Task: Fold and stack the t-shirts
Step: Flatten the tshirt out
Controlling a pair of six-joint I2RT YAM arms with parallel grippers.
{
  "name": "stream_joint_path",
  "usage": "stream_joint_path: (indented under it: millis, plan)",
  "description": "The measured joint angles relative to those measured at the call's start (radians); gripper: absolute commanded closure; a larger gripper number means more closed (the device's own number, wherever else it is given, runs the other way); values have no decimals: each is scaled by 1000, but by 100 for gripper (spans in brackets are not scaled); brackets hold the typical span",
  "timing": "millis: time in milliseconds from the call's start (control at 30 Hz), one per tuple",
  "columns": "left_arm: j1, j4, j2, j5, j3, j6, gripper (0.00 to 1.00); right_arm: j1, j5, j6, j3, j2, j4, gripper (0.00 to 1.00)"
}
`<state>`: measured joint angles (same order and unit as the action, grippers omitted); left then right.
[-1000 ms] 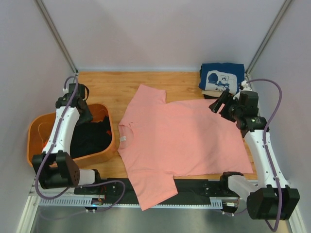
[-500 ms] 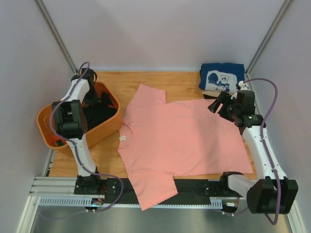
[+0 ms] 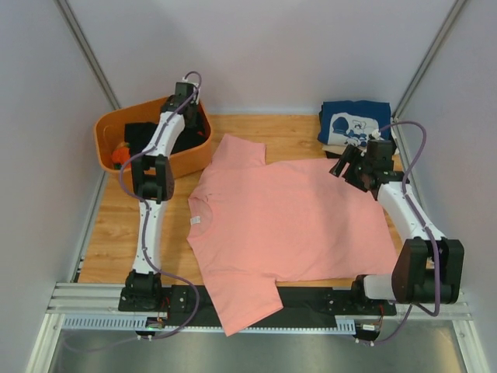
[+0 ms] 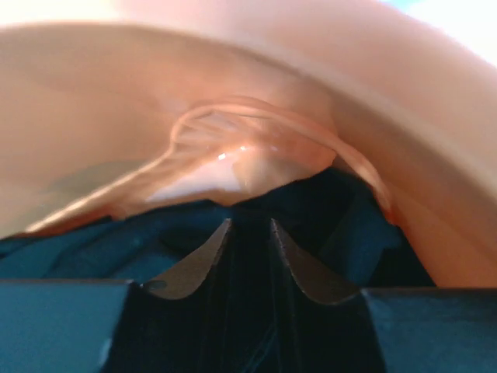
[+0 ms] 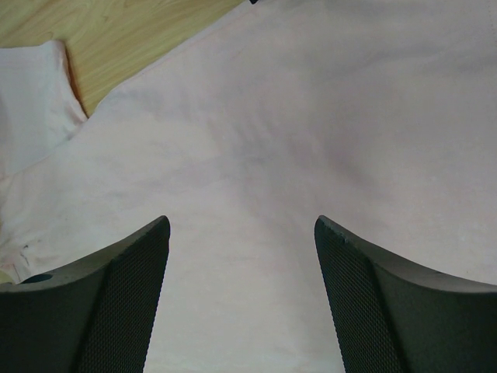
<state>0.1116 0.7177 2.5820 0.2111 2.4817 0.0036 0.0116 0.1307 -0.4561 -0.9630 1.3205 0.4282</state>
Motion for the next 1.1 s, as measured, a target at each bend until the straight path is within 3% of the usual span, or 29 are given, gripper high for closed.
stream_joint_path:
  millis: [100,133,233,333,467,600,733,800,900,967,1100]
  plan:
    - [32,-77,2,-22,3,46,62,0,0,0,-6,41,-10,25]
    - [42,-99,-8,-17,-5,58,55,0,1,0,-9,53,-13,25]
    - [63,-146,-85,69,-79,94,38,-11,3,-8,-21,68,-18,25]
    - [68,-163,-225,214,-174,111,36,-41,10,-19,-36,63,-23,25]
    - [56,-181,-528,322,-356,89,41,-94,19,-34,-45,19,-19,25]
    - [48,-169,-884,353,-561,-48,46,-120,26,-45,-45,-72,-4,25]
    - [49,-171,-1246,277,-944,-254,53,-121,28,-51,-38,-186,22,24]
    - [49,-192,-1339,211,-1129,-359,55,-122,29,-53,-27,-246,35,24]
    - [50,-233,-1359,81,-1407,-521,60,-122,30,-53,-18,-316,62,24]
    - [51,-251,-1289,5,-1550,-601,60,-122,32,-53,-16,-349,81,23]
    - [40,-240,-1157,-43,-1625,-699,64,-122,33,-52,-12,-394,117,23]
